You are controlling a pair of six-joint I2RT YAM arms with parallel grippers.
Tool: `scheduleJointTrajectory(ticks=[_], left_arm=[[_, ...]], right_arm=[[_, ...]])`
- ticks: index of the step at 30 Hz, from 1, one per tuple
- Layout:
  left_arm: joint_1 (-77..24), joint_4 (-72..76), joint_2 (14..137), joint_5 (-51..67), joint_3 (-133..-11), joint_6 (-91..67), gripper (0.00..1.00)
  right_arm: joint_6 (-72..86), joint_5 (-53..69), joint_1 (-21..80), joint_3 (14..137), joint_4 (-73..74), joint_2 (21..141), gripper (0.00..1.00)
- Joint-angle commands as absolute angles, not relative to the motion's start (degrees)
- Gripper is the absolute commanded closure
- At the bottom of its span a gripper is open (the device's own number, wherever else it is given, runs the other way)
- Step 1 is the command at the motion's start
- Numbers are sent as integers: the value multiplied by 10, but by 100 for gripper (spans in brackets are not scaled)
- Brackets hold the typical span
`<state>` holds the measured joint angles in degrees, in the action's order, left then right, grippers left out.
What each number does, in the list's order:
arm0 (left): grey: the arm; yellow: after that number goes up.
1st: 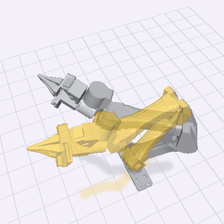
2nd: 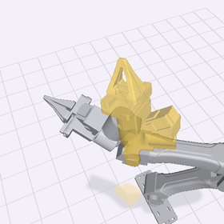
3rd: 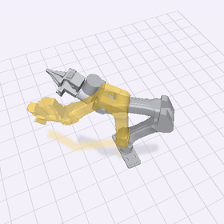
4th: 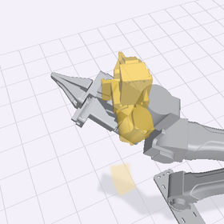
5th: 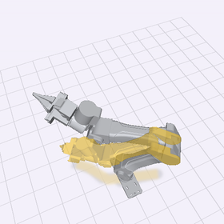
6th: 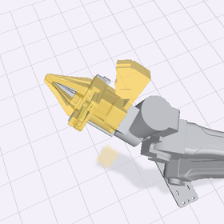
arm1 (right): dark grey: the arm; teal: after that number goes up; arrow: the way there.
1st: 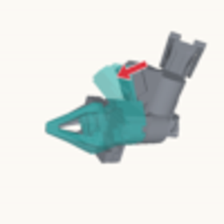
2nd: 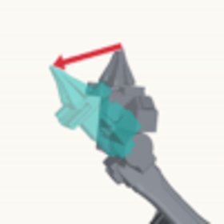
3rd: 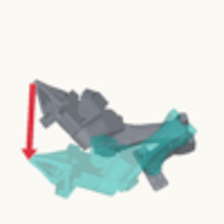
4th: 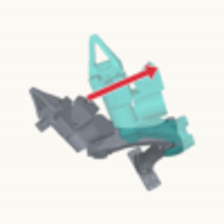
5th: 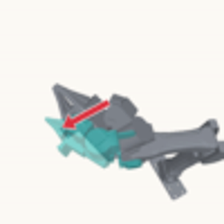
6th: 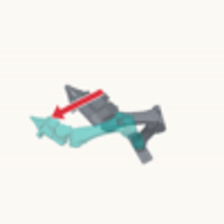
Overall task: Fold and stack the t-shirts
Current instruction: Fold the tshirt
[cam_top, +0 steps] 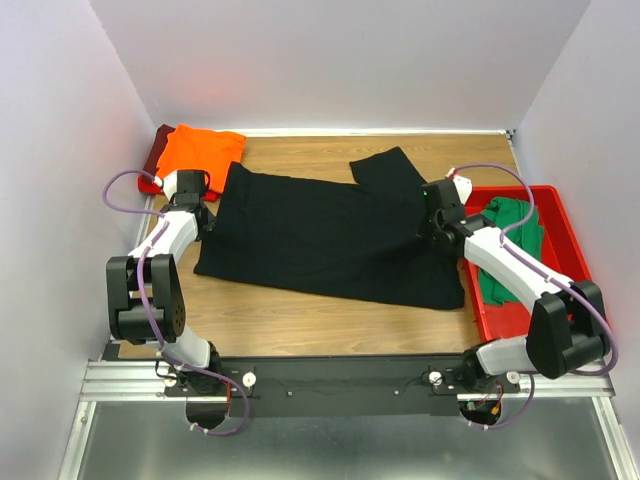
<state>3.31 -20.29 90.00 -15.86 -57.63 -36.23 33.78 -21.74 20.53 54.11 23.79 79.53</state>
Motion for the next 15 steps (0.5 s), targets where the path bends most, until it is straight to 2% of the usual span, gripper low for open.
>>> scheduleJointTrajectory(ticks=[1, 15], left_arm=[[36, -207, 883, -166, -594, -365, 100], [35, -200, 925, -168, -614, -363, 100]], right_arm=[[354, -245, 203, 519, 264, 774, 100], [359, -250, 202, 508, 265, 778, 100]])
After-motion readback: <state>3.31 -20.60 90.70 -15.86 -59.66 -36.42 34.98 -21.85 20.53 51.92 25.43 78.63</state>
